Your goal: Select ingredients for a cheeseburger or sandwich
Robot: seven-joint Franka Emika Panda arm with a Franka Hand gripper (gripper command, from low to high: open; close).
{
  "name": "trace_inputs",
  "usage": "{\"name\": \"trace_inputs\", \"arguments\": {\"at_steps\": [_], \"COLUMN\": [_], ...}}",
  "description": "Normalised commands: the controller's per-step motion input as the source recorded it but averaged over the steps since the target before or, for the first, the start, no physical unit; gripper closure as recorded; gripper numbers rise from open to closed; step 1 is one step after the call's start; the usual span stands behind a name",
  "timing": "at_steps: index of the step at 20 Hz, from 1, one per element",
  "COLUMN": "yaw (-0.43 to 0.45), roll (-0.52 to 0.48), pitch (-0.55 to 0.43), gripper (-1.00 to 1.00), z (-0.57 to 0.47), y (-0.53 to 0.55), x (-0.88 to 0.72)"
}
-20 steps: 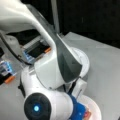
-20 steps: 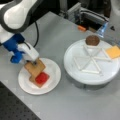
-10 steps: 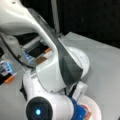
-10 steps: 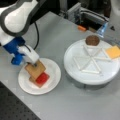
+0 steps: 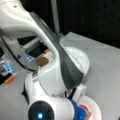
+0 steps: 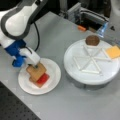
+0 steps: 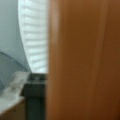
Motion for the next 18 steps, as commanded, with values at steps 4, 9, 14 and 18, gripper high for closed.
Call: {"name": "trace_inputs", "arguments": {"at_steps": [4, 9, 14, 18], "yaw": [0.077, 0.072, 0.058, 0.051], "roll": [0.143, 0.15, 0.147, 0.142], "pitch": [-0.039, -0.075, -0.082, -0.087], "gripper": [1.0, 1.0, 1.0, 1.0], "z": [-0.06, -0.06, -0.06, -0.04], "y": [-0.06, -0.04, -0.04, -0.04], "x": [0.12, 0.11, 0.09, 0.09]}}
